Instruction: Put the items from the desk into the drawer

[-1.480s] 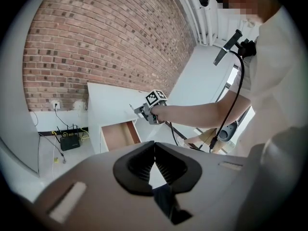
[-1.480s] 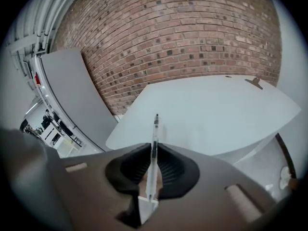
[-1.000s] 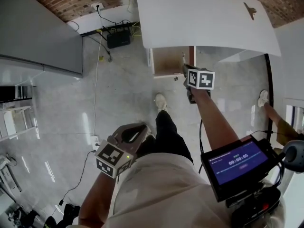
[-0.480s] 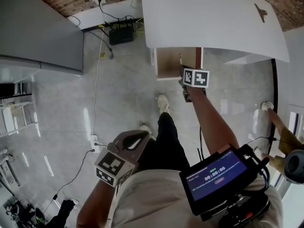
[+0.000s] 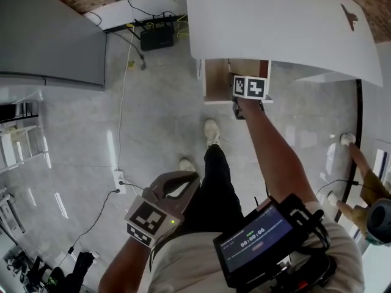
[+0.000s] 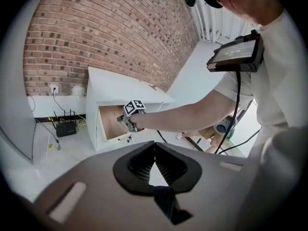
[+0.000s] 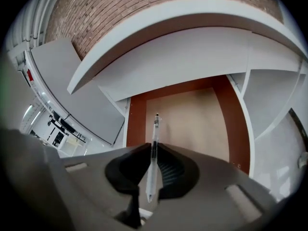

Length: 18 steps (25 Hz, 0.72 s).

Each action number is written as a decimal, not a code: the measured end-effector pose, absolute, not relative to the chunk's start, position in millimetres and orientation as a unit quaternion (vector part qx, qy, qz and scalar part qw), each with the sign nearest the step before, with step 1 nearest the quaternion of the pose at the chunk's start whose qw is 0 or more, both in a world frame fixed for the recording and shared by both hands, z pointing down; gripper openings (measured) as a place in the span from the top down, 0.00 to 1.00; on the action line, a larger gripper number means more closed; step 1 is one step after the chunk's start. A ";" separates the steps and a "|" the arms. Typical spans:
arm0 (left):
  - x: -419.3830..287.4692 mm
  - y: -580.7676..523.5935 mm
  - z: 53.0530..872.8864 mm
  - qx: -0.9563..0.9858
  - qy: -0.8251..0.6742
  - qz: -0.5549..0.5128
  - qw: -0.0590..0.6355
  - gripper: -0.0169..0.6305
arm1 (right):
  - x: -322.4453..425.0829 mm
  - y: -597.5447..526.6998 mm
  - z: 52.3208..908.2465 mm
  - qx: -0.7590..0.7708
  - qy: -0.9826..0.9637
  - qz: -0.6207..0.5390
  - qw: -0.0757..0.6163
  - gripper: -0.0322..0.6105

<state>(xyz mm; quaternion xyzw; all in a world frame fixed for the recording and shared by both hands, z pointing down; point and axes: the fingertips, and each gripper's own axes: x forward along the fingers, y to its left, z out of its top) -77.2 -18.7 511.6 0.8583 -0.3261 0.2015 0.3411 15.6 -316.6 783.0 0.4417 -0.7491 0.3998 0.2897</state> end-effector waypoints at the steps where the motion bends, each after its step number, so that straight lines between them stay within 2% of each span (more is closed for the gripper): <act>1: -76.8 -20.0 514.4 0.857 -0.327 0.200 0.343 0.96 | 12.8 -319.6 787.5 0.439 -0.750 0.398 0.292 0.88; 12: -83.0 -36.0 537.2 0.849 -0.336 0.184 0.363 0.96 | -11.4 -340.5 833.2 0.429 -0.740 0.426 0.295 0.88; 18: -85.8 -38.8 546.1 0.842 -0.341 0.182 0.375 0.96 | -16.8 -346.5 855.7 0.416 -0.738 0.425 0.318 0.88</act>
